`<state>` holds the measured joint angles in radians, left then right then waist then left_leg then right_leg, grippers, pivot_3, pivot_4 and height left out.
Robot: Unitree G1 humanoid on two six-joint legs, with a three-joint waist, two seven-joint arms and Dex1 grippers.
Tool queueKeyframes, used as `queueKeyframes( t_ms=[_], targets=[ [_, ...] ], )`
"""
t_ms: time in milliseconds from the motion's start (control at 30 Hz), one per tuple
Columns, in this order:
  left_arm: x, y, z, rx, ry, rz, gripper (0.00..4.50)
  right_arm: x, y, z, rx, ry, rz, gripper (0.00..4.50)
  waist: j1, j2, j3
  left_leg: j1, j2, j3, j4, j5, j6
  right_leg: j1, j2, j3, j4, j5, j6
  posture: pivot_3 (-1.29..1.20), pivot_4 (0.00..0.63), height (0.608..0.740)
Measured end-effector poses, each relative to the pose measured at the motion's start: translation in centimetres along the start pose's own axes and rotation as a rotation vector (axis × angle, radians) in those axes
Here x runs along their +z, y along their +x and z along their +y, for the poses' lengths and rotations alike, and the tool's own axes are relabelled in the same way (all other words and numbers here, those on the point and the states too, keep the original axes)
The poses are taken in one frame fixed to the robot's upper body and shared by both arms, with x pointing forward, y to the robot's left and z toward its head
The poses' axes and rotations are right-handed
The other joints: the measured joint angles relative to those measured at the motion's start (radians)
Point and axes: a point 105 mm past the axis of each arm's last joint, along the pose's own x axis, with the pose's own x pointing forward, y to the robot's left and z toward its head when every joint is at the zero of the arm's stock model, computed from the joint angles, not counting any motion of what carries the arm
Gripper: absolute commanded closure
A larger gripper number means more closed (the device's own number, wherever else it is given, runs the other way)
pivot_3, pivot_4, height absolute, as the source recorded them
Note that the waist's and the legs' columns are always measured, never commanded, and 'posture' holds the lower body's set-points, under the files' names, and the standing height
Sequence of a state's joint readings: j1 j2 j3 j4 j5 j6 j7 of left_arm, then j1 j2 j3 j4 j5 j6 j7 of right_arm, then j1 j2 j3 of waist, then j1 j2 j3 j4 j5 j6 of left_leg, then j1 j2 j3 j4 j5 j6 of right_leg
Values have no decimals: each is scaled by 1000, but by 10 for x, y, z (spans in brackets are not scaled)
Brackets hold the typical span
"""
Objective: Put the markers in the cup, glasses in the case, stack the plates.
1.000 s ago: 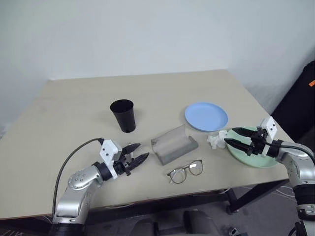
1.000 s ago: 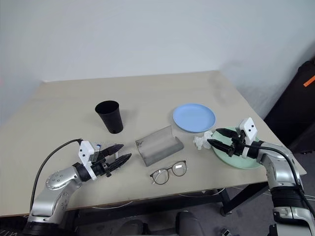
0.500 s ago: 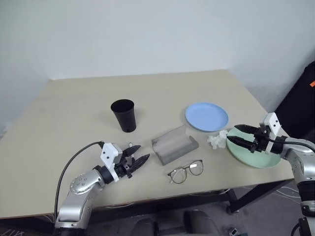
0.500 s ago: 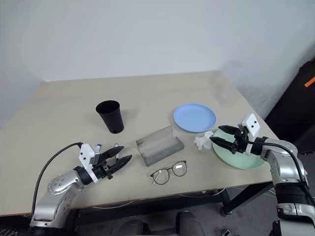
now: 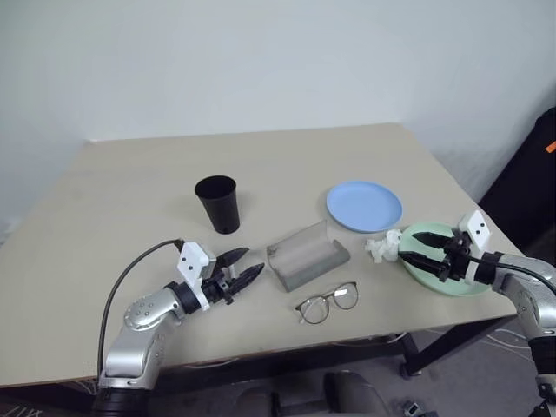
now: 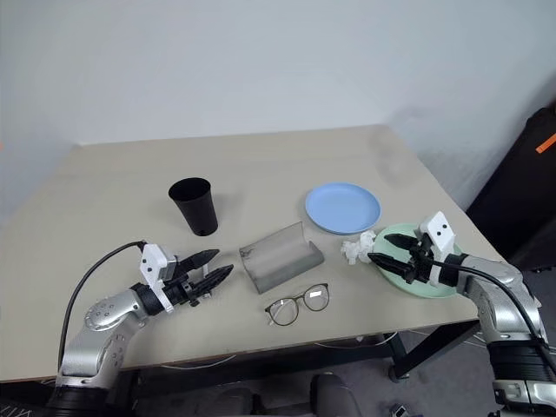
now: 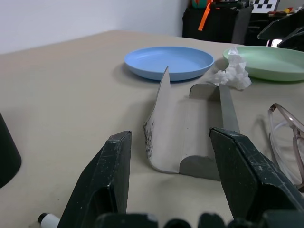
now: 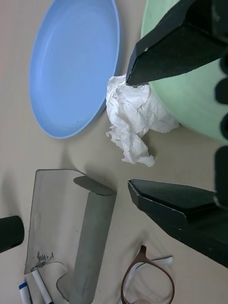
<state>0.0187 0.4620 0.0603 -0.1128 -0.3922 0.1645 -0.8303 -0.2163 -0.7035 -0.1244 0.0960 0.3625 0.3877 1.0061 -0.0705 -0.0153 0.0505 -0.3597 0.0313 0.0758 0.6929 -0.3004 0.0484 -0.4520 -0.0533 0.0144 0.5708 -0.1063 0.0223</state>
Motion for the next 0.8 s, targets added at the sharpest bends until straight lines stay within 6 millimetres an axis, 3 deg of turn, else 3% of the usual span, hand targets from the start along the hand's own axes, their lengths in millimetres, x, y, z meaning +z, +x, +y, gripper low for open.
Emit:
queueKeyframes(
  t_ms=[233,800],
  targets=[
    [3,2,1,-2,9,-5,1795,-3,2,0,20,-14,101,1101,0,0,0,0,0,0,0,0,0,0,0,0,0,0,0,0,0,740],
    [3,13,-4,-54,7,-5,1795,-39,-26,-3,86,-5,561,1101,0,-1,0,-1,0,0,0,0,0,-1,0,0,0,0,0,0,0,740]
  ],
)
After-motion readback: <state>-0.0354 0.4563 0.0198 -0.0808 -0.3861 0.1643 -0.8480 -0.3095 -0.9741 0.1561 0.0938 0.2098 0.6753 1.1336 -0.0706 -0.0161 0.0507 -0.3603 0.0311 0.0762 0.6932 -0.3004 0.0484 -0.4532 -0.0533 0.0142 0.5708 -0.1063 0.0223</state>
